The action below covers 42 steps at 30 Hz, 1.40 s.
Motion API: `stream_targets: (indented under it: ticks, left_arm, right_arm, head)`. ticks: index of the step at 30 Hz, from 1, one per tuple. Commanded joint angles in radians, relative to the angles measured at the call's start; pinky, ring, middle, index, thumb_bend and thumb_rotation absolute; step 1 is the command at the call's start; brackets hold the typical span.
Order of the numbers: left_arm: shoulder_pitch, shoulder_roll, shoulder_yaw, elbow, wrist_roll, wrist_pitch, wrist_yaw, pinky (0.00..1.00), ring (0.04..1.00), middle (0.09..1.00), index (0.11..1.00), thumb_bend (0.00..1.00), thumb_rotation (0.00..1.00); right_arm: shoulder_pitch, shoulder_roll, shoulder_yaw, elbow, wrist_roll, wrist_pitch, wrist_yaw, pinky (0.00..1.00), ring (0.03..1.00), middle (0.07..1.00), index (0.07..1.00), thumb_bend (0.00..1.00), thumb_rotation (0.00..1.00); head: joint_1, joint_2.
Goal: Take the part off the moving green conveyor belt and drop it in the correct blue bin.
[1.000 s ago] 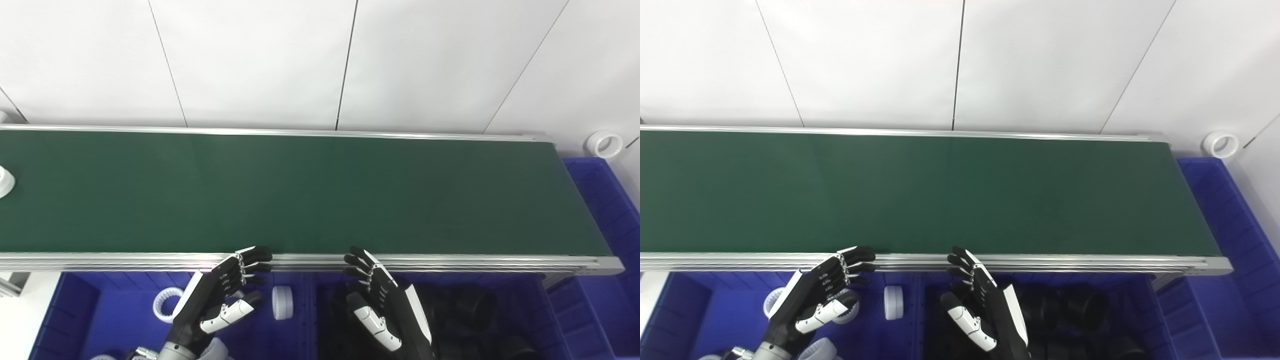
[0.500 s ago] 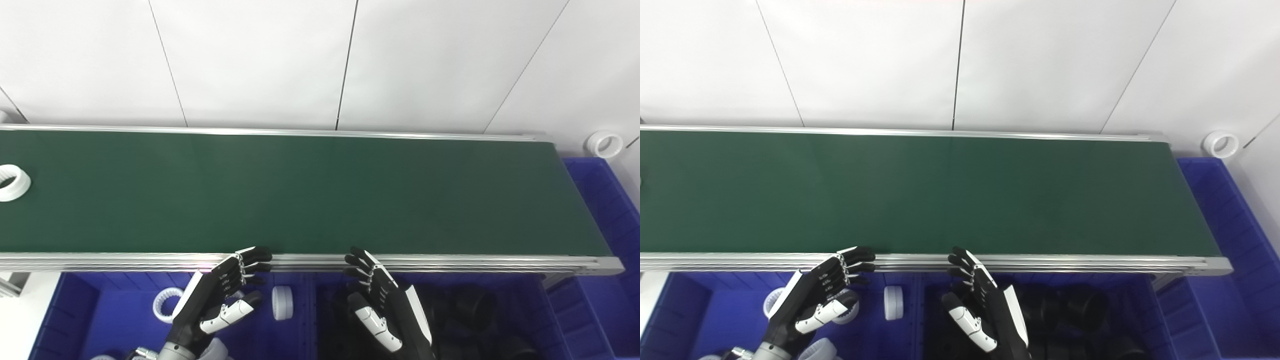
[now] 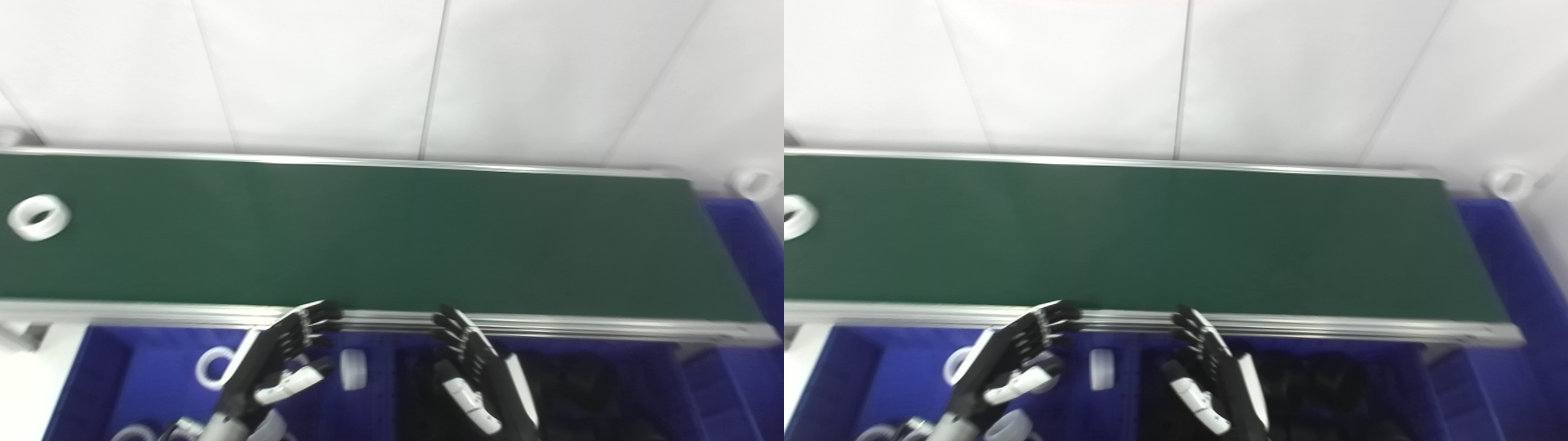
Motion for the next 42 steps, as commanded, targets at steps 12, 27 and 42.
stream_targets:
  ticks: [12, 27, 42]
  left_arm:
    - [-0.02, -0.021, -0.017, 0.065, 0.026, -0.09, 0.006, 0.66, 0.729, 0.772, 0.76, 0.87, 0.39]
    - [-0.045, -0.03, -0.012, 0.134, 0.028, -0.151, 0.008, 0.64, 0.709, 0.754, 0.744, 0.9, 0.35]
    - [-0.065, -0.02, 0.011, 0.066, 0.04, -0.124, 0.016, 0.61, 0.678, 0.733, 0.732, 0.91, 0.31]
  right_arm:
    - [-0.025, -0.027, -0.015, 0.077, 0.053, -0.127, 0.019, 0.79, 0.857, 0.903, 0.947, 0.41, 0.8]
    - [-0.045, -0.025, -0.02, 0.112, 0.063, -0.137, 0.023, 0.8, 0.865, 0.901, 0.951, 0.28, 0.75]
    - [-0.062, -0.024, -0.027, 0.149, 0.068, -0.149, 0.024, 0.79, 0.864, 0.903, 0.957, 0.28, 0.76]
  head:
    - [0.086, -0.111]
    - [0.082, -0.134]
    - [0.101, -0.16]
